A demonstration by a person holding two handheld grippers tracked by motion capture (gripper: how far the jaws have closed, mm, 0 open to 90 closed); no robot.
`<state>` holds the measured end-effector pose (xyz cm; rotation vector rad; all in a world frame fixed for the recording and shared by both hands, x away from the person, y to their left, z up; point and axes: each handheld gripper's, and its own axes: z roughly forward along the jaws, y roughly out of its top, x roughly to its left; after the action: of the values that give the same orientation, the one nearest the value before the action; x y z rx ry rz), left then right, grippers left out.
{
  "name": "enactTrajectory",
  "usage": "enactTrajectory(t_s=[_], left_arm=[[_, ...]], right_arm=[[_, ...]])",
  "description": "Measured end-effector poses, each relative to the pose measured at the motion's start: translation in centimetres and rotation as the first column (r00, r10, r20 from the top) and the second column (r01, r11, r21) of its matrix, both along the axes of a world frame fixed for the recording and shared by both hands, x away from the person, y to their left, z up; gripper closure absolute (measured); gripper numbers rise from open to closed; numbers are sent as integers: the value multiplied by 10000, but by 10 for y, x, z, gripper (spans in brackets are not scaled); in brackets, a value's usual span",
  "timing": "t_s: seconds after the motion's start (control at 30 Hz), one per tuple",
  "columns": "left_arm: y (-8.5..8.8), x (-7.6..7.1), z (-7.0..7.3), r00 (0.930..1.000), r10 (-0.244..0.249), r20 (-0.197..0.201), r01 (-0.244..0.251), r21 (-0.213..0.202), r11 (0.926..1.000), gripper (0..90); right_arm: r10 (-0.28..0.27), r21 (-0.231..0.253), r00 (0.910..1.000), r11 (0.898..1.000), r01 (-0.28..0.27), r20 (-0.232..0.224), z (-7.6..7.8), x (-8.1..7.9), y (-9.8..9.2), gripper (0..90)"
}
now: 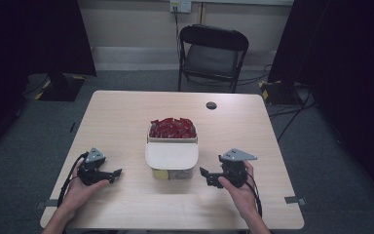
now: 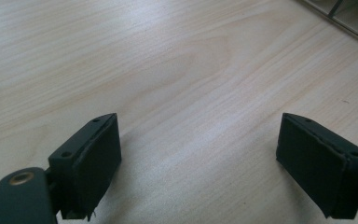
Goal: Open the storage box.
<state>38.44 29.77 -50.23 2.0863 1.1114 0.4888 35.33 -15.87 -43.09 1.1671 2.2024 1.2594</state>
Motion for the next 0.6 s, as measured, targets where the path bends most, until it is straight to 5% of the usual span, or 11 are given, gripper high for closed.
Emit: enactTrajectory(t_s=[0.6], left_arm=[[0, 0, 0, 10000, 1, -2, -1, -2, 10000, 134]], right_arm=[[862, -109, 9960, 9962, -865, -213, -7, 1, 33, 141]])
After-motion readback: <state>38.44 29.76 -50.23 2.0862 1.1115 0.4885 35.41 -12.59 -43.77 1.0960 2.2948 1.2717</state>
